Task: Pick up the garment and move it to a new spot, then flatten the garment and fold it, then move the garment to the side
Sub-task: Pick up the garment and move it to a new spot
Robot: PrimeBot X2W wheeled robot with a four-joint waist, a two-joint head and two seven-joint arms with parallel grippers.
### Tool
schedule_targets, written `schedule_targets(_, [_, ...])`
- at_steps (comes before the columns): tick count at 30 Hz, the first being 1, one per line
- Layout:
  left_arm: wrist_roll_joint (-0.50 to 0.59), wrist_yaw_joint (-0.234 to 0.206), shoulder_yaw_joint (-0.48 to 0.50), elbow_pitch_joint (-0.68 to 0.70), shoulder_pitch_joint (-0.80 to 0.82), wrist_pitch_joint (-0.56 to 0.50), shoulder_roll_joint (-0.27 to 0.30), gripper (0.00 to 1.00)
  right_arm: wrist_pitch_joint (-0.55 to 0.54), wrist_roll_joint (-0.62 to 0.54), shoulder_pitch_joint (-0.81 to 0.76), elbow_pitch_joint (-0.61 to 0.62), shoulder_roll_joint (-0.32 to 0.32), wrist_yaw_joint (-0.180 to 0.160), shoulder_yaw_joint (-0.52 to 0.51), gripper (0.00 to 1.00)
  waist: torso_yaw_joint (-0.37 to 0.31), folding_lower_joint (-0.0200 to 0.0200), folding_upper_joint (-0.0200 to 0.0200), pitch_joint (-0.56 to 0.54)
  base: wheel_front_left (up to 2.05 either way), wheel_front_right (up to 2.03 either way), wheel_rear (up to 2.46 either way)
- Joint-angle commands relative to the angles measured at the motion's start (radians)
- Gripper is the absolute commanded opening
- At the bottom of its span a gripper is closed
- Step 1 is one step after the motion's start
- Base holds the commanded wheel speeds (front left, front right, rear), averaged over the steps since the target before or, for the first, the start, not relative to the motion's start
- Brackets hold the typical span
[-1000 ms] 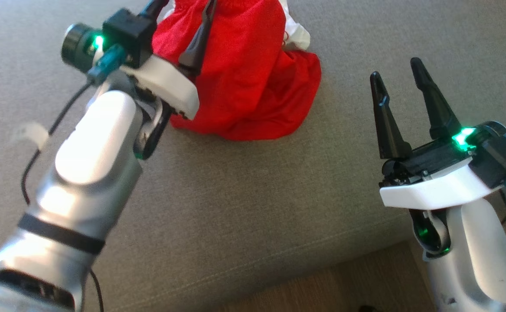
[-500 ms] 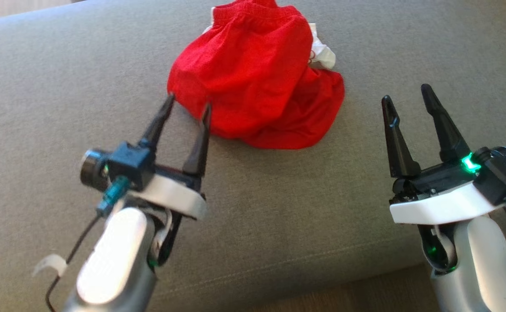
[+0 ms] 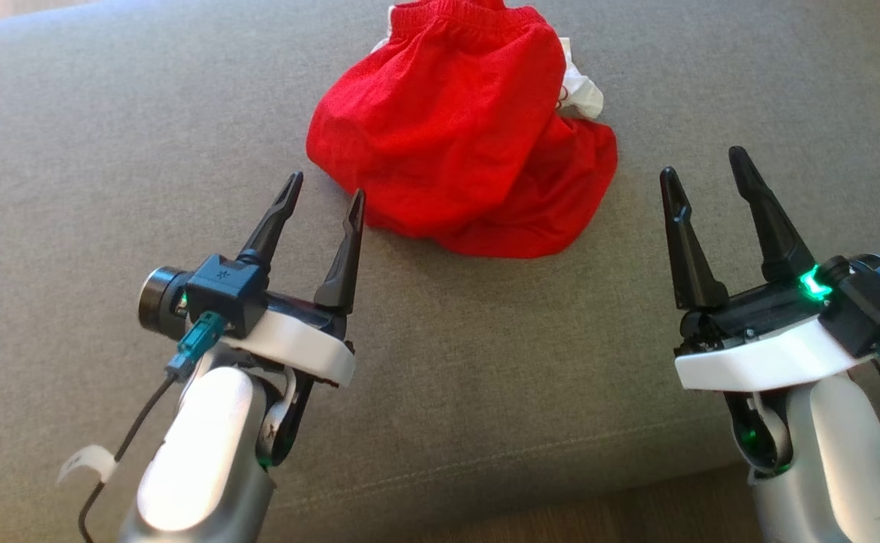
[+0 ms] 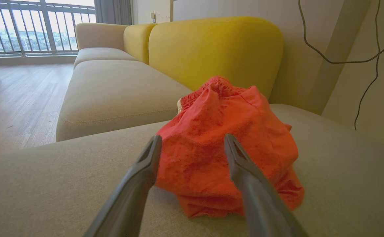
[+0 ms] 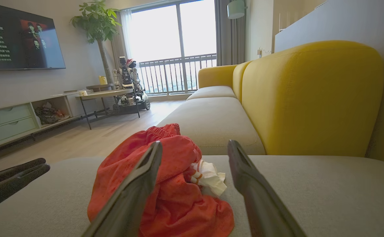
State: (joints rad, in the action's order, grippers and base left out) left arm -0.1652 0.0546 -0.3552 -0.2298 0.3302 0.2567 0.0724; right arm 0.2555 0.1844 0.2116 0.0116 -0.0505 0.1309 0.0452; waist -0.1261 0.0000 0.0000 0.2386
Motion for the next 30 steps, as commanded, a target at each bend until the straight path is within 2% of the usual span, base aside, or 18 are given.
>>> schedule_targets(1, [0.016,0.009,0.034,0.013,0.041,0.005,0.001,1.0,0.006,0.003,0.021,0.035,0.0,0.0,0.027,1.0,-0.009,0.0,0.0,0.011,0.0,0.0,0.0])
schedule_targets(9, [0.06,0.035,0.026,-0.071,0.163,0.005,0.003,1.0,0.006,0.019,0.043,0.042,0.0,0.0,0.028,1.0,-0.064,0.0,0.0,0.063,0.0,0.0,0.0])
schedule_targets(17, [0.059,0.056,0.035,-0.183,0.317,0.005,0.023,1.0,0.006,0.046,0.06,0.05,0.0,0.0,0.028,1.0,-0.126,0.0,0.0,0.126,0.0,0.0,0.0])
schedule_targets(24, [0.061,0.067,0.009,-0.282,0.403,0.005,0.041,1.0,0.006,0.059,0.072,0.055,0.0,0.0,0.022,1.0,-0.154,0.0,0.0,0.159,0.0,0.0,0.0])
schedule_targets(25, [0.062,0.067,0.007,-0.279,0.412,0.005,0.042,0.43,0.006,0.06,0.072,0.055,0.0,0.0,0.02,1.0,-0.155,0.0,0.0,0.162,0.0,0.0,0.0])
schedule_targets(26, [0.063,0.068,0.006,-0.274,0.419,0.005,0.045,0.0,0.006,0.062,0.073,0.056,0.0,0.0,0.018,1.0,-0.155,0.0,0.0,0.164,0.0,0.0,0.0])
schedule_targets(30, [0.063,0.07,0.004,-0.23,0.425,0.005,0.052,0.0,0.006,0.059,0.07,0.052,0.0,0.0,0.007,1.0,-0.14,0.0,0.0,0.162,0.0,0.0,0.0])
